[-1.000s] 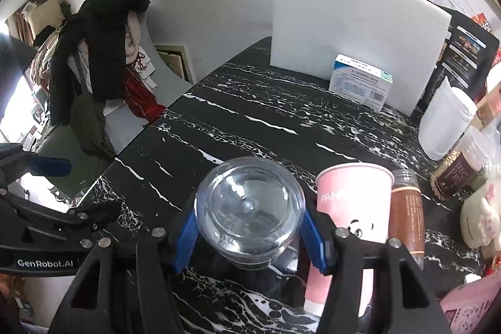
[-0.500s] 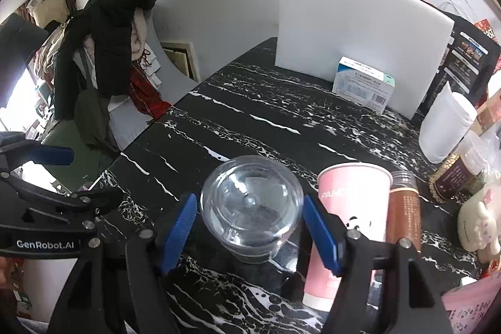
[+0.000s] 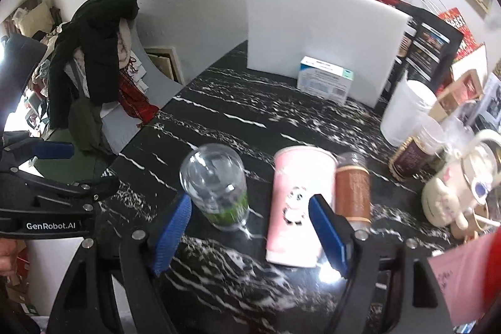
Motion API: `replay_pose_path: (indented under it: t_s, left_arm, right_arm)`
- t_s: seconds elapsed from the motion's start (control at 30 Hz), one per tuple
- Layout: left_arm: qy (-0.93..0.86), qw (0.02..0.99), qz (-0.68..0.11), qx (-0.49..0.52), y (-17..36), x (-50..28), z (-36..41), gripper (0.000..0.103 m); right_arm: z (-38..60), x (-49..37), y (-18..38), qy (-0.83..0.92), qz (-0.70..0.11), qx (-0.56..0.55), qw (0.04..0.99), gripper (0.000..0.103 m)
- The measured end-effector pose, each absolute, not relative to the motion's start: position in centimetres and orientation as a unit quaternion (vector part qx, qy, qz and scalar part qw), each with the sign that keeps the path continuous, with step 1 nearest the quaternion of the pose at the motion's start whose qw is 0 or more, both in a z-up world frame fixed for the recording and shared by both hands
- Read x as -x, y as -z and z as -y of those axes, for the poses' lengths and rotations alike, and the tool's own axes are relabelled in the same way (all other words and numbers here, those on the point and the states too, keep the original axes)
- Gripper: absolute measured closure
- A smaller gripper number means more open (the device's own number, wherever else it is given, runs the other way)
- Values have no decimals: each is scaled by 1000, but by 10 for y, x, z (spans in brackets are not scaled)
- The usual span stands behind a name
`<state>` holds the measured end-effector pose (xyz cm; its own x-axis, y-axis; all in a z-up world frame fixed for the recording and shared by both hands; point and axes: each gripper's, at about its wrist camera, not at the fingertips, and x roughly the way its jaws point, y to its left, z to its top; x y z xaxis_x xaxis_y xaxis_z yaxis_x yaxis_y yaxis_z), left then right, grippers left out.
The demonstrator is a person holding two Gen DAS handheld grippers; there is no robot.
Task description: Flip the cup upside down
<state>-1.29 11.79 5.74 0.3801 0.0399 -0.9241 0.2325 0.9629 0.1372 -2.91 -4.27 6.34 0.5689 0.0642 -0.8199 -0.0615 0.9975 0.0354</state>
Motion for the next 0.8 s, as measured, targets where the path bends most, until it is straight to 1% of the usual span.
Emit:
replay_pose_path:
  t_s: [0.17, 0.27, 0.8]
  left_arm:
    - [67, 825, -547, -124, -65, 27, -100, 14]
    - [71, 824, -548, -122, -66, 32, -90, 11]
    - [75, 820, -557, -108, -60, 39, -62, 11]
  right_arm:
    - [59, 42, -70, -31, -471, -5, 881, 25]
    - [71, 47, -71, -27, -480, -10, 877, 25]
    - [101, 58, -58, -22, -510, -17, 860, 25]
